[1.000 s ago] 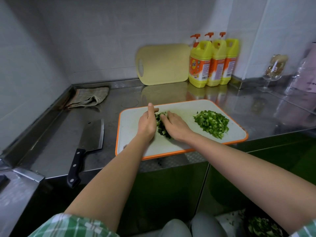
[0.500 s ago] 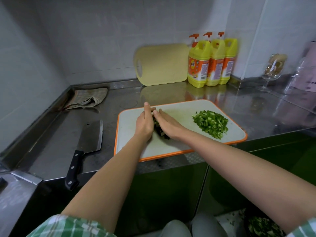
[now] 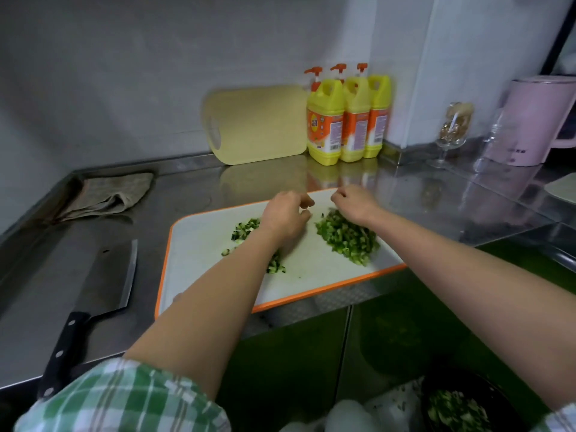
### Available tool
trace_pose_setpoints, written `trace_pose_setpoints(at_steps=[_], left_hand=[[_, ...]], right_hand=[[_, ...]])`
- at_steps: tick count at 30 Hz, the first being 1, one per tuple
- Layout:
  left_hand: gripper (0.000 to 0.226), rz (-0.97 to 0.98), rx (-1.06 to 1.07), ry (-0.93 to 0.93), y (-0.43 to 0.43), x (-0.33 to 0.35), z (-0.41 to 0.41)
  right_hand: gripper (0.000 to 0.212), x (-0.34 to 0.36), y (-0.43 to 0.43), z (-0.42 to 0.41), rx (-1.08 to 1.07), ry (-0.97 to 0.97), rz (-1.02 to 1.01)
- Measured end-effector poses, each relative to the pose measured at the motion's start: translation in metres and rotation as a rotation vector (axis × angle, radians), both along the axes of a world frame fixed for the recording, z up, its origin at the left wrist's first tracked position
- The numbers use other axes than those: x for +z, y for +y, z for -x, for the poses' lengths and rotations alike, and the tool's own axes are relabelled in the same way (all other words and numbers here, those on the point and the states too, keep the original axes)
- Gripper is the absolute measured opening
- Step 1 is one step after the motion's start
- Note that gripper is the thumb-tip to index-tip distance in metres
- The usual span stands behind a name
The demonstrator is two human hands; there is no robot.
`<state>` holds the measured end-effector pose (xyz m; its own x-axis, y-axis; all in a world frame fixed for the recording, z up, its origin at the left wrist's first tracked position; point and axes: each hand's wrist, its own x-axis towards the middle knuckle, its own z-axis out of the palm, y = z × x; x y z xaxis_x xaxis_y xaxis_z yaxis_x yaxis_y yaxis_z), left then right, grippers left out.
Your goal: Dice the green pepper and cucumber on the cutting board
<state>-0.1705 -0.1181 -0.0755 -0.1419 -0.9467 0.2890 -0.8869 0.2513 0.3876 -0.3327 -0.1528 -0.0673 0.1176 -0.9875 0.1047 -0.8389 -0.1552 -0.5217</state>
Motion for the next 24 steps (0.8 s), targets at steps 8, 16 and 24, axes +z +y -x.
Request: trace_pose_setpoints(at_steps=[8,16,24], left_hand=[[0.034,-0.053,-0.054,-0.246,-0.030,-0.011,0.030],[0.026,-0.030,0.036,-0.279,-0.034,-0.005,0.035],[0.021,0.062,0.175,-0.365,-0.010,-0.003,0.005]], right_hand=[[0.054,-0.008,-0.005,0.014,0.006,-0.080,-0.088],[0.064,-0.009,-0.007,0.017,0.014,-0.152,-0.140],[0.063,-0.018,0.005,0.020,0.055,-0.260,-0.120]])
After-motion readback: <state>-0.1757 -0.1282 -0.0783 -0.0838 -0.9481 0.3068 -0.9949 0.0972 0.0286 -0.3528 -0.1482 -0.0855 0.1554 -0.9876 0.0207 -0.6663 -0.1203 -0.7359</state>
